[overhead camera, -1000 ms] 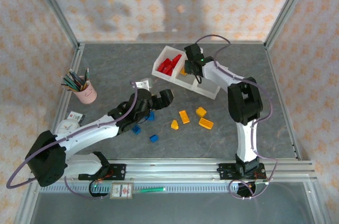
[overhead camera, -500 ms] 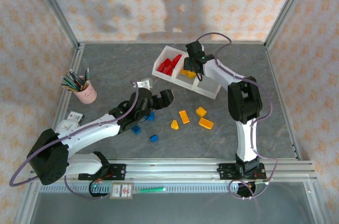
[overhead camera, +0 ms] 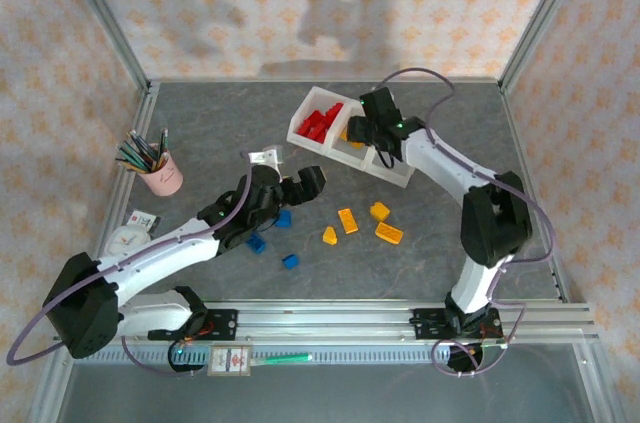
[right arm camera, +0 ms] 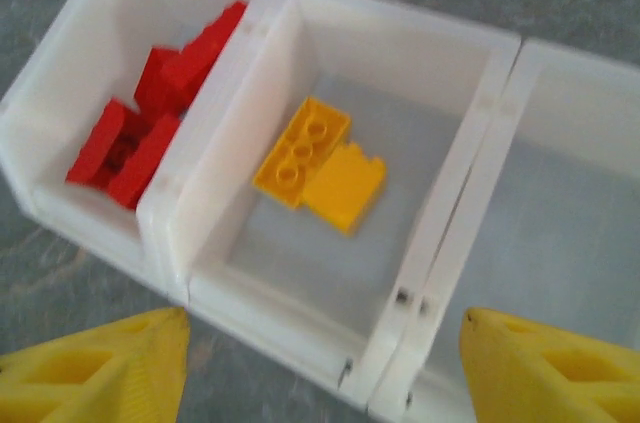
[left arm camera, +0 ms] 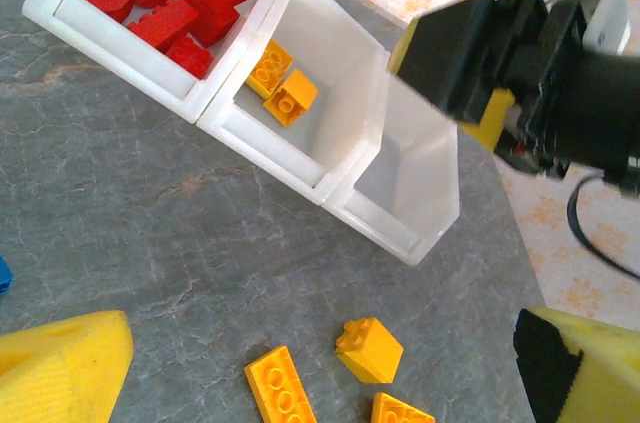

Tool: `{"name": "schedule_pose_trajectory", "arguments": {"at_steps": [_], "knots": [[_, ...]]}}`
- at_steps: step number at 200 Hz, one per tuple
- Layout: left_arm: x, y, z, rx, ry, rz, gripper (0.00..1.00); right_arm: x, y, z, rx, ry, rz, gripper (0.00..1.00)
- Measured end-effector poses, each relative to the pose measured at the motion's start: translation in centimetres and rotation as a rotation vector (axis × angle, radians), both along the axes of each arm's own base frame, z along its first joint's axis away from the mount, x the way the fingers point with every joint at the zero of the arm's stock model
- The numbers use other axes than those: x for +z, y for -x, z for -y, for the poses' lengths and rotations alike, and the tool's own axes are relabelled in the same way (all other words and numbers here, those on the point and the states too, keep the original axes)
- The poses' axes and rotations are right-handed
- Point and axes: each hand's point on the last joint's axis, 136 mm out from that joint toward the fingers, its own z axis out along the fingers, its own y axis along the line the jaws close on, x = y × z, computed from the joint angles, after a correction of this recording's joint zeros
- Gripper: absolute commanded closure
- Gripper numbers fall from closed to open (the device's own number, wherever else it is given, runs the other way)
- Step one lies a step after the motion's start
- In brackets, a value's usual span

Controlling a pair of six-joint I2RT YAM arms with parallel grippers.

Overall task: Sort the legos into containers by color
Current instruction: Pick up the lego from the center of the table.

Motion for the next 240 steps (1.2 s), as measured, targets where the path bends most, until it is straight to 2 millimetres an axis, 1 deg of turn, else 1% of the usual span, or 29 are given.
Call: {"name": "schedule_pose_trajectory", "arguments": {"at_steps": [13,35,58,85,100,126,142,159,176,211,240], "knots": [[-0.1,0.3,-0.1,-0.005,0.004,0.0,0.01,-0.4,1.7,-0.1,0.01,-0.001,-0.015,0.28],[-1.1,1.0,-0.3,-0.019,-0.002,-0.02,0.01,-1.2,4.3,0.1,0.017,-0.004,-0.04,0.26],[-2.8,2.0,-0.1,-0.043,-0.02,-0.052,0.01,-2.3,6.6,1.1,0.001,-0.005,-0.07,0.25],[-3.4,2.8,0.5,-0.066,-0.013,-0.07,0.01,-3.7,9.2,2.3,-0.018,-0.004,-0.104,0.23],[-4.0,3.3,0.8,-0.071,0.001,-0.08,0.01,-4.9,10.7,2.9,-0.024,0.001,-0.131,0.22],[-5.6,4.2,0.9,-0.072,0.016,-0.115,0.01,-7.5,13.1,3.6,-0.017,0.025,-0.191,0.2],[-6.0,4.4,0.9,-0.065,0.033,-0.124,0.01,-9.0,14.2,4.0,-0.013,0.039,-0.227,0.19],[-5.9,4.5,1.1,-0.06,0.053,-0.123,0.01,-10.0,15.0,4.4,-0.011,0.048,-0.253,0.19],[-5.7,4.6,1.3,-0.063,0.069,-0.119,0.01,-10.5,15.2,4.4,-0.01,0.049,-0.261,0.19],[-5.6,4.5,1.7,-0.064,0.081,-0.114,0.01,-11.4,14.8,4.1,-0.049,0.024,-0.272,0.17],[-5.8,4.5,1.7,-0.064,0.076,-0.119,0.01,-11.6,14.6,3.6,-0.097,-0.021,-0.273,0.17]]}}
